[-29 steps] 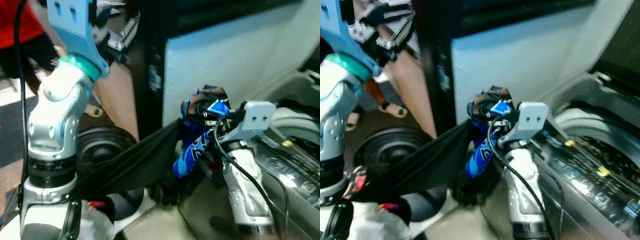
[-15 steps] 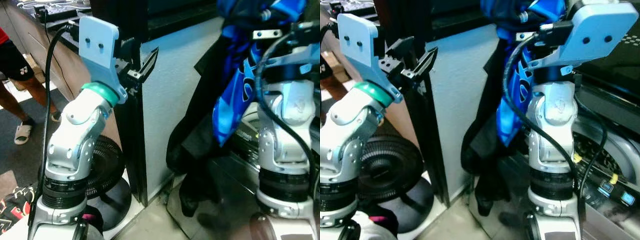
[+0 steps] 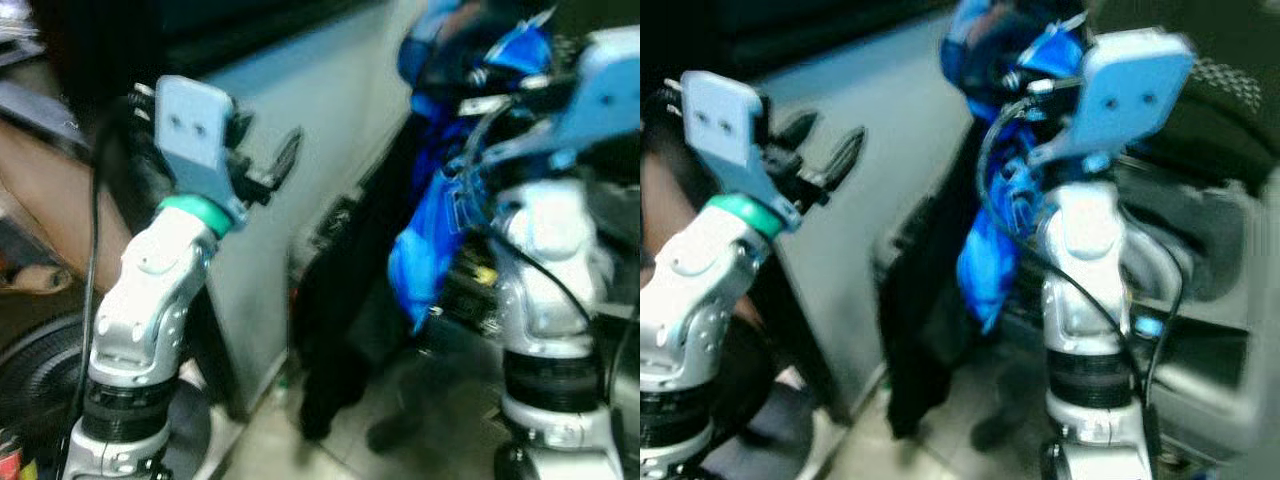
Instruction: Clothes washing
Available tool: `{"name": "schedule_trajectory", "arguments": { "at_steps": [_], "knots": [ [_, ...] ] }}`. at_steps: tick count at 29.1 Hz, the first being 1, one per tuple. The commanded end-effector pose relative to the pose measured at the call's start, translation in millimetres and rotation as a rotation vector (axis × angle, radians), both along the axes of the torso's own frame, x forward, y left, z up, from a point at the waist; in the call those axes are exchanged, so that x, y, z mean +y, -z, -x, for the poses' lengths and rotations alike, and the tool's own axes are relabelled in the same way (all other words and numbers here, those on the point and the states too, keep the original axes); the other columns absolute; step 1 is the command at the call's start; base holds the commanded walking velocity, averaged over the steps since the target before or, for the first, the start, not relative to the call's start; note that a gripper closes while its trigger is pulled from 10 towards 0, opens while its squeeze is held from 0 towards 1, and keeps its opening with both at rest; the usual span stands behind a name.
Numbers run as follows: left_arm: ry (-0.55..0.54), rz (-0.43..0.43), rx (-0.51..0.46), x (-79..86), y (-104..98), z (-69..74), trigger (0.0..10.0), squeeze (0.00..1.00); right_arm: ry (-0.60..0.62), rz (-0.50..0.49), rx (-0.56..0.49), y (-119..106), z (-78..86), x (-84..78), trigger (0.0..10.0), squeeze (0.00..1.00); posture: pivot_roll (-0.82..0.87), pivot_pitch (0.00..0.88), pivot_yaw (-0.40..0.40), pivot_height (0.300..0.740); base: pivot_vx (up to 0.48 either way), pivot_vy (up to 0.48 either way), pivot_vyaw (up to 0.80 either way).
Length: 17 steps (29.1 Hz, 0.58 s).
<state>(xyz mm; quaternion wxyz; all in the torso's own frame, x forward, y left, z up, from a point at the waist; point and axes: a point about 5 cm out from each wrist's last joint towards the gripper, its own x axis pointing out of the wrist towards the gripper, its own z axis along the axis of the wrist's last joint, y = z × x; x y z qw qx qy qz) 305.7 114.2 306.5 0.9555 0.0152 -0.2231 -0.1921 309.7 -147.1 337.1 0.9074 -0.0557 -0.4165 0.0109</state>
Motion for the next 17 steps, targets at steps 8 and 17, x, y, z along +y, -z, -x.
{"name": "schedule_trajectory", "arguments": {
  "at_steps": [8,17],
  "knots": [
    [-0.026,0.008,0.031,1.8,9.5,-1.2,10.0,0.0,-0.041,0.057,0.065,27.6,0.5,15.7,10.0,0.0,0.14,0.0,0.034,0.74,0.0,0.0,-0.8],
    [-0.058,0.027,0.039,3.9,12.1,-1.5,10.0,0.0,-0.12,0.039,0.134,44.6,-1.7,31.2,10.0,0.0,0.14,0.0,0.032,0.74,0.0,0.0,-0.8]
  ]
}}
